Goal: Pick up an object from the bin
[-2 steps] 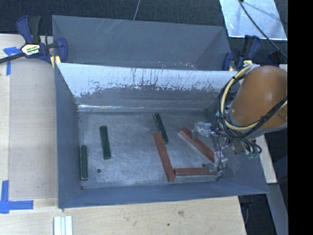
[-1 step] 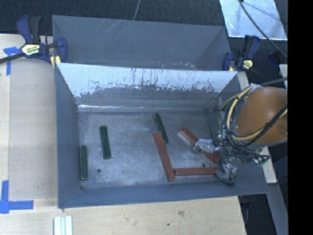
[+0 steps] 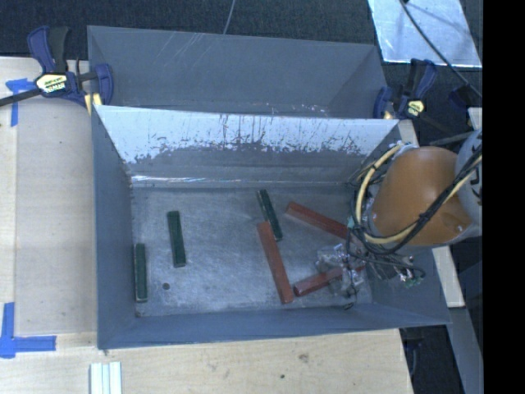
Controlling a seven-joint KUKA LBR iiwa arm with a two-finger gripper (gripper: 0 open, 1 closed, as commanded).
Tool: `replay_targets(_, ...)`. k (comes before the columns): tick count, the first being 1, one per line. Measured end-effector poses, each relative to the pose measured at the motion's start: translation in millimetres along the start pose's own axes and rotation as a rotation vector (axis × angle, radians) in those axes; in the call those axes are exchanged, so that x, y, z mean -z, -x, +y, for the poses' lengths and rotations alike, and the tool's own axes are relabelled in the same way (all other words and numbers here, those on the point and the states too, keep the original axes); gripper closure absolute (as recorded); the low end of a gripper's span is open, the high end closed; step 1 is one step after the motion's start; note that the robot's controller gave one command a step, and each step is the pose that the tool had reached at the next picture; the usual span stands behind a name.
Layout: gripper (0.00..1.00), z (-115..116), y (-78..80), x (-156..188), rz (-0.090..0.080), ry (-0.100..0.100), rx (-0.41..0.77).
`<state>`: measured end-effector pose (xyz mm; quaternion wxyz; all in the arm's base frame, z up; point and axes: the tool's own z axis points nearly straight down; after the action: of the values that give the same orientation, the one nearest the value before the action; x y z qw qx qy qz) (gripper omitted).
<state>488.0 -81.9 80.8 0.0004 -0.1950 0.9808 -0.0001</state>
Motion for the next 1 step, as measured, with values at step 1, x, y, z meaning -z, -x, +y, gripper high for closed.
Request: replay_targets(1,1.00,0.0,0.0,0.0,0.000,0.000,0.000)
